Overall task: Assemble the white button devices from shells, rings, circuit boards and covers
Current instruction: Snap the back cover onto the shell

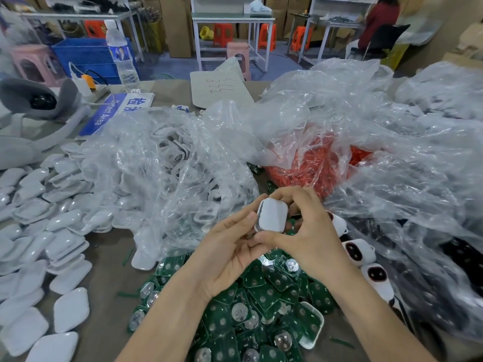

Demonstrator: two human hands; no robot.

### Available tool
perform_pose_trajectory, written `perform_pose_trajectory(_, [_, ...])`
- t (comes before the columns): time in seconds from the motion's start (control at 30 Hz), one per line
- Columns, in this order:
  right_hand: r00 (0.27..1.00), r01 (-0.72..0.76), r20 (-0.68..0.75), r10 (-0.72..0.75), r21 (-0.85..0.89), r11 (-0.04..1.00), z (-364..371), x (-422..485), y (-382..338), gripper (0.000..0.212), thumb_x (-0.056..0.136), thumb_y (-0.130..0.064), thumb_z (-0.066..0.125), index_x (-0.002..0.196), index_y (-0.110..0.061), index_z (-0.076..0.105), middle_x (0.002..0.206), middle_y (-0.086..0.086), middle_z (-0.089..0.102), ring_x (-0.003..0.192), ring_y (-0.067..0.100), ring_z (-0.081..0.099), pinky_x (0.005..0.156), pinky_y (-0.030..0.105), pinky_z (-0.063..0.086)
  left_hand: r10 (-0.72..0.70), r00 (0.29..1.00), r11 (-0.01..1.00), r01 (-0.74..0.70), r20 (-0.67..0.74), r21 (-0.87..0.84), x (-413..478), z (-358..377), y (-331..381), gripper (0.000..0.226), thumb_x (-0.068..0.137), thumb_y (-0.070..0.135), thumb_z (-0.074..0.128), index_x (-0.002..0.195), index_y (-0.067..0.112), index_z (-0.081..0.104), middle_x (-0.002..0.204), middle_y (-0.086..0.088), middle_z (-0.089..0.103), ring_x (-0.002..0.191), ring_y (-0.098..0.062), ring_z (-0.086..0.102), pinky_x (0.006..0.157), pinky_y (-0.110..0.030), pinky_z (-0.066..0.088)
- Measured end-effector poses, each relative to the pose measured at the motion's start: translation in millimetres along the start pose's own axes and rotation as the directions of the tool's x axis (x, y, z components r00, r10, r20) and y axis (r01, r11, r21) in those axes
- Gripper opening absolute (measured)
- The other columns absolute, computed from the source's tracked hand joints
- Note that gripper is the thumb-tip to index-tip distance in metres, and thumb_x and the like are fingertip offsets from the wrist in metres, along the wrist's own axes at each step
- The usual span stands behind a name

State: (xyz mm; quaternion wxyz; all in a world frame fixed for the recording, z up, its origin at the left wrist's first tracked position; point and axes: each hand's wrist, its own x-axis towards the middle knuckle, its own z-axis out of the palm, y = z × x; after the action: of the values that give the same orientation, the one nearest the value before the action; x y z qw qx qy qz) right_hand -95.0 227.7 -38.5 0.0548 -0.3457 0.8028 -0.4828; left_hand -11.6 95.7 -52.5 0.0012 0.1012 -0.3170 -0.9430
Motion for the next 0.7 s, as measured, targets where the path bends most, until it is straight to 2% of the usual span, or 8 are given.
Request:
perform_pose_trajectory(0.07, [1.000,-0.026,-0.006,0.026,0.072,0.997,4.2,-1.9,3.0,0.055,0.062,-0.026,0.087,0.103,-0.041,0.054,0.110,-0.018,0.044,0.101,-0.008,0.046,0.080,0.011,0.038,0.014,1.000,1.000,-0.014,-0.012,-0.004,0.9,0.5,-1.7,0.034,0.087,0.007,0.053,0.117,0.007,0.069,0.121,-0.024,0.066,0.096,-0.029,0.072,0.074,-0.033,0.062])
perform_pose_trajectory(0.17, [0.998,-0.031,-0.058,0.038,0.111,0.993,10.6,-5.1,4.7,0.057,0.063,-0.018,0.087,0.107,-0.037,0.057,0.116,-0.016,0.044,0.107,-0.006,0.045,0.085,0.013,0.038,0.032,0.999,0.999,-0.032,-0.024,-0.013,1.8,1.1,-4.6,0.034,0.087,0.007,0.053,0.117,0.006,0.068,0.123,-0.026,0.064,0.105,-0.035,0.068,0.078,-0.035,0.061])
perform_pose_trajectory(0.23, [0.996,-0.034,-0.075,0.046,0.149,0.988,14.4,-6.8,4.6,0.057,0.064,-0.016,0.086,0.108,-0.036,0.058,0.117,-0.015,0.044,0.109,-0.003,0.046,0.087,0.016,0.041,0.046,0.998,0.999,-0.046,-0.032,-0.002,2.5,1.6,-6.1,0.033,0.086,0.008,0.054,0.116,0.007,0.069,0.122,-0.025,0.065,0.104,-0.035,0.069,0.080,-0.035,0.061])
perform_pose_trajectory(0.37, [0.993,-0.029,-0.103,0.050,0.195,0.980,20.4,-7.7,4.8,0.057,0.064,-0.016,0.086,0.107,-0.042,0.059,0.116,-0.014,0.046,0.105,-0.007,0.047,0.082,0.008,0.041,0.081,0.995,0.997,-0.080,-0.064,0.012,4.8,0.7,-7.6,0.034,0.085,0.014,0.058,0.116,0.005,0.069,0.120,-0.028,0.065,0.100,-0.035,0.069,0.078,-0.034,0.061])
perform_pose_trajectory(0.47, [0.993,-0.035,-0.101,0.055,0.194,0.980,22.8,-8.1,5.6,0.057,0.065,-0.017,0.086,0.109,-0.042,0.061,0.115,-0.015,0.048,0.106,-0.005,0.049,0.084,0.010,0.042,0.084,0.990,0.996,-0.080,-0.117,0.040,6.5,0.8,-8.7,0.036,0.081,0.009,0.063,0.117,0.006,0.069,0.124,-0.029,0.062,0.107,-0.038,0.052,0.085,-0.036,0.056])
perform_pose_trajectory(0.5, [0.994,-0.024,-0.098,0.043,0.187,0.982,22.8,-8.2,6.1,0.057,0.065,-0.017,0.086,0.110,-0.043,0.061,0.114,-0.016,0.049,0.105,-0.005,0.049,0.083,0.008,0.040,0.090,0.987,0.996,-0.085,-0.137,0.040,7.1,1.0,-9.0,0.036,0.080,0.008,0.063,0.116,0.007,0.071,0.124,-0.029,0.062,0.105,-0.036,0.054,0.083,-0.035,0.057])
perform_pose_trajectory(0.6, [0.998,-0.008,-0.052,0.019,0.195,0.981,19.3,-7.2,7.7,0.060,0.069,-0.021,0.084,0.114,-0.051,0.058,0.114,-0.021,0.051,0.104,-0.004,0.052,0.084,0.008,0.041,0.116,0.983,0.993,-0.115,-0.145,0.017,6.8,1.8,-8.0,0.034,0.080,0.005,0.061,0.111,0.006,0.073,0.115,-0.026,0.068,0.086,-0.025,0.073,0.063,-0.026,0.061])
perform_pose_trajectory(0.7, [1.000,0.013,-0.018,-0.009,0.179,0.984,14.5,-5.0,8.5,0.059,0.074,-0.024,0.081,0.117,-0.054,0.054,0.112,-0.025,0.054,0.102,-0.001,0.055,0.084,0.016,0.047,0.121,0.983,0.993,-0.122,-0.139,0.004,6.2,-0.2,-7.2,0.039,0.080,0.006,0.062,0.118,0.005,0.067,0.114,-0.024,0.069,0.091,-0.028,0.072,0.062,-0.024,0.060])
